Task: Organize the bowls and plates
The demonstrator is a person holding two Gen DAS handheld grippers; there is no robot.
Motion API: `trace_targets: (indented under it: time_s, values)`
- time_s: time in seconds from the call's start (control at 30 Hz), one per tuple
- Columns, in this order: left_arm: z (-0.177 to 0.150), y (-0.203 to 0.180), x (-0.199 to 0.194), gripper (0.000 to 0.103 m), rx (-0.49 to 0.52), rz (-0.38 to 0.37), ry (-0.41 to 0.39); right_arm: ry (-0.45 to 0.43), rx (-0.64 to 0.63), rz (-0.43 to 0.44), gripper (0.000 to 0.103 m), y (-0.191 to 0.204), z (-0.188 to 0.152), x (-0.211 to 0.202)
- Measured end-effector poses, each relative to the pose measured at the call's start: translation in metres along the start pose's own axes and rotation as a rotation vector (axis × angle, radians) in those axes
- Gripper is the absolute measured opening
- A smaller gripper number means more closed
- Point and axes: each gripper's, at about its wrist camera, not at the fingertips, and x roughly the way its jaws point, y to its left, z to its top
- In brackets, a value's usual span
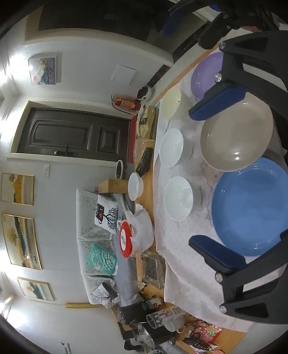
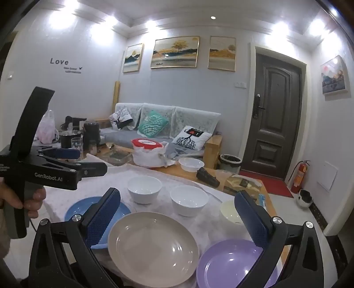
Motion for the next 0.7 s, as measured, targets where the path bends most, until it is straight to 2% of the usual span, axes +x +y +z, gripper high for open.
trace_targets:
  time_s: [0.07, 0.1, 0.23, 0.33, 0.7]
  values:
    - [-0.002, -0.009, 0.003, 0.103, 0.011, 0.004, 0.02, 0.006, 0.004, 0.0, 0.102, -0.001, 0.001, 0.0]
    - [-0.001, -0.005, 0.006, 0.103, -0.022, -0.019, 0.023, 0.005, -0.002, -0.003, 0.102, -0.001, 0.002, 0.0]
    - [-0.002, -0.011, 0.002, 0.103, -0.029, -0.042, 0.034, 0.005, -0.003, -0.01, 0.102, -0.004, -0.004, -0.001]
    - [-0.001, -0.004, 0.006, 0.103, -0.048, -0.062, 0.047, 0.012, 0.0, -0.014, 0.102, 0.001, -0.001, -0.003]
    - [0.0, 0.0, 0.007, 0.103, -0.046, -0.069, 0.047, 0.029, 0.02, -0.019, 0.102, -0.012, 0.001, 0.0]
